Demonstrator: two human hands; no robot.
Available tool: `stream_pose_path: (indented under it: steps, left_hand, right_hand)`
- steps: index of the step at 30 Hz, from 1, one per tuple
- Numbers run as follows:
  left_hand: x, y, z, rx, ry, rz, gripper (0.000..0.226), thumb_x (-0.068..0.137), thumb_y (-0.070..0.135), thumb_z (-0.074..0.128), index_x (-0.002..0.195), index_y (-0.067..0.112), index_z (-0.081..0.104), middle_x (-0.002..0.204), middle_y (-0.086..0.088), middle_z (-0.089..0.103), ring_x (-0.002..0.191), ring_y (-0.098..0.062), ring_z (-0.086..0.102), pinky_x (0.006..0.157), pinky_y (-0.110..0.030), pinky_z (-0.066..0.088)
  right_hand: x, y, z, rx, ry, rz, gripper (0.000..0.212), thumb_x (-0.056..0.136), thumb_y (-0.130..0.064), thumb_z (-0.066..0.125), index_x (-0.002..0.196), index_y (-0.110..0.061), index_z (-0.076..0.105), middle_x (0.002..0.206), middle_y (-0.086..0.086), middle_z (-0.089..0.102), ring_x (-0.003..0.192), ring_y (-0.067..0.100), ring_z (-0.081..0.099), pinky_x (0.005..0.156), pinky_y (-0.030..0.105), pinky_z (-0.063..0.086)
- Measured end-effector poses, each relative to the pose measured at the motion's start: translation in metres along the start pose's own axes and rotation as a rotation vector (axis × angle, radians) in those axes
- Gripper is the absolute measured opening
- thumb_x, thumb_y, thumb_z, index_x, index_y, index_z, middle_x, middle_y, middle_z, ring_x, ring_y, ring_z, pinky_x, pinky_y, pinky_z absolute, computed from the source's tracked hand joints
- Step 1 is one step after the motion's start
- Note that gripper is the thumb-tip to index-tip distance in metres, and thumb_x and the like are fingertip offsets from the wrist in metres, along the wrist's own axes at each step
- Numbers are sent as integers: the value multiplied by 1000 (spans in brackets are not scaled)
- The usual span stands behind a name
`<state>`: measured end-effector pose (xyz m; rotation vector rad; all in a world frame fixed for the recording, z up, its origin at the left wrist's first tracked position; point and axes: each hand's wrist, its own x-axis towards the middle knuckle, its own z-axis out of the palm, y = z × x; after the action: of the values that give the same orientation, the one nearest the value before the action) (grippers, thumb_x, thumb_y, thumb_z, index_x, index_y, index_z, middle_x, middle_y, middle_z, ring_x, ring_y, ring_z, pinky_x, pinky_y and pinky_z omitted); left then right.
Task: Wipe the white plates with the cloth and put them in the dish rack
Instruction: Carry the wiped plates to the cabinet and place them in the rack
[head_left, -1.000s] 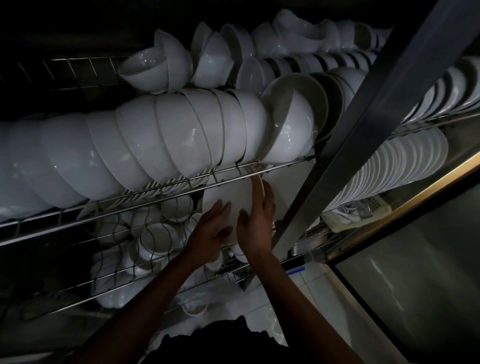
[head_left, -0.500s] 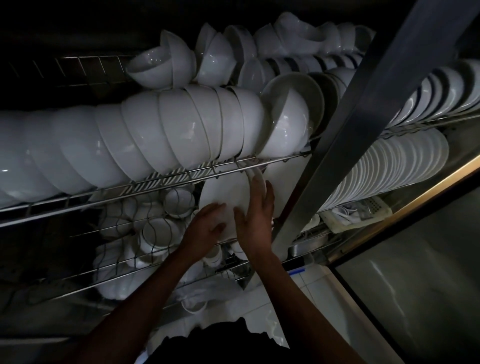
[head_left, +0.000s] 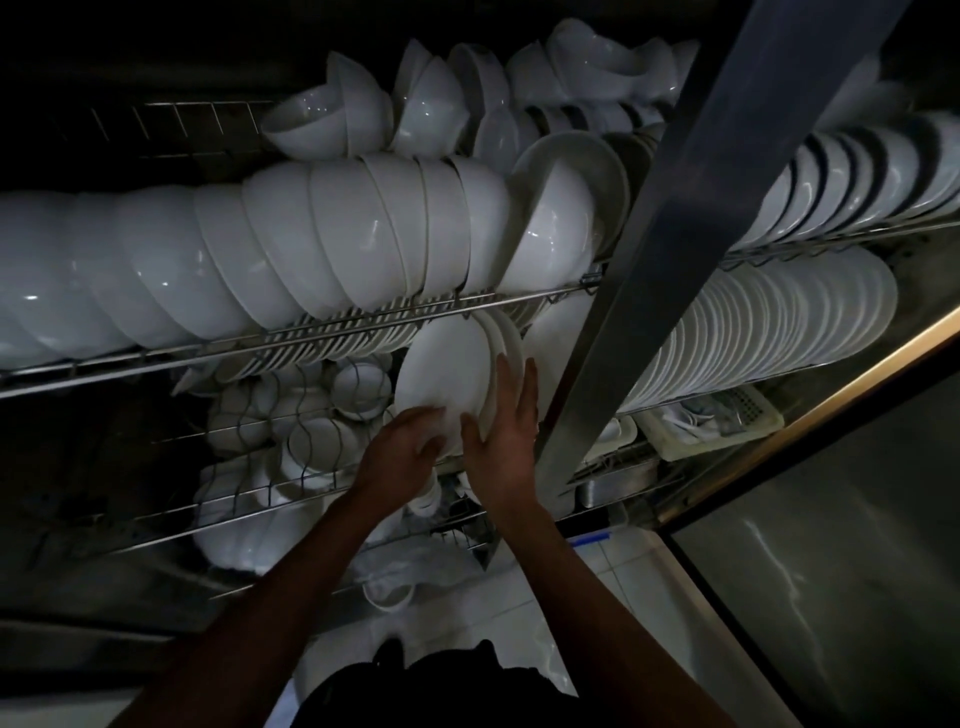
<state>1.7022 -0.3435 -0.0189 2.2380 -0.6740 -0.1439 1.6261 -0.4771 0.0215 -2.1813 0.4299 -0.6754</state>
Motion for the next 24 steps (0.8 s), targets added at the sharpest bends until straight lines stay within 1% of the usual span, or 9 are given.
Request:
stream_pose_path:
  steps: [2, 6, 9, 13, 15, 17, 19, 21, 24]
  left_hand:
    - [-4, 3, 0, 1, 3, 6, 39, 96, 13, 64, 134, 10, 62, 138, -10, 60, 125, -27, 58, 107, -39, 45]
    - [-13, 8, -1, 6, -7, 21, 36, 96, 9, 63, 132, 9, 64, 137, -11, 61, 124, -26, 58, 108, -34, 43]
    - [-19, 8, -8, -22, -45, 48, 34, 97, 7, 60, 131, 10, 65, 136, -9, 62, 124, -24, 58, 107, -27, 40]
    - [-27, 4, -23, -39, -109, 80, 34, 98, 9, 59, 130, 15, 67, 135, -6, 64, 123, -24, 60, 105, -39, 47]
    - [-33, 1, -31, -24, -128, 76, 33, 97, 12, 59, 128, 18, 68, 132, -4, 66, 119, -25, 62, 99, -41, 51]
    - [-41, -2, -40, 5, -146, 92, 32, 97, 17, 59, 127, 20, 68, 128, -4, 68, 114, -25, 64, 95, -39, 53]
    - [-48, -6, -48, 27, -171, 139, 32, 99, 19, 58, 129, 18, 67, 127, -7, 68, 114, -26, 64, 95, -37, 52]
    - [-56, -8, -54, 49, -211, 184, 33, 98, 17, 58, 131, 16, 65, 128, -9, 67, 116, -28, 62, 97, -38, 51]
    - [-68, -4, -61, 113, -200, 291, 33, 95, 14, 57, 125, 12, 68, 123, -12, 69, 114, -33, 62, 96, -43, 51]
  right_hand:
    - [-4, 1, -2, 7, -24, 6, 73, 97, -28, 59, 158, -29, 18, 166, -2, -3, 144, -1, 2, 115, 30, 20]
    - [-10, -2, -4, -5, -58, 34, 76, 97, -20, 61, 157, -31, 17, 167, 0, -4, 152, 17, 6, 116, 26, 15]
    - [-20, -7, -4, -20, -57, 63, 78, 94, -12, 63, 157, -30, 19, 167, 2, -3, 153, 22, 8, 119, 32, 22]
    - [-36, -19, -4, -54, -13, 85, 75, 93, -7, 64, 155, -24, 26, 166, 6, 3, 152, 26, 14, 119, 44, 31]
    - [-48, -26, -3, -64, 0, 101, 72, 93, -5, 63, 154, -20, 29, 166, 10, 8, 151, 28, 18, 117, 48, 34]
    - [-59, -31, -3, -75, 8, 105, 67, 93, -4, 62, 153, -15, 33, 164, 14, 14, 151, 29, 18, 118, 49, 31]
    - [-70, -34, -1, -111, 10, 117, 63, 94, -5, 61, 151, -12, 36, 162, 15, 21, 151, 29, 18, 121, 46, 26]
    - [-82, -38, -1, -134, 21, 137, 58, 95, -7, 61, 149, -10, 41, 158, 15, 32, 147, 27, 28, 120, 34, 25]
    - [-100, -45, -5, -131, 45, 166, 50, 92, -6, 62, 141, -11, 51, 146, 10, 51, 134, 22, 47, 108, 15, 29]
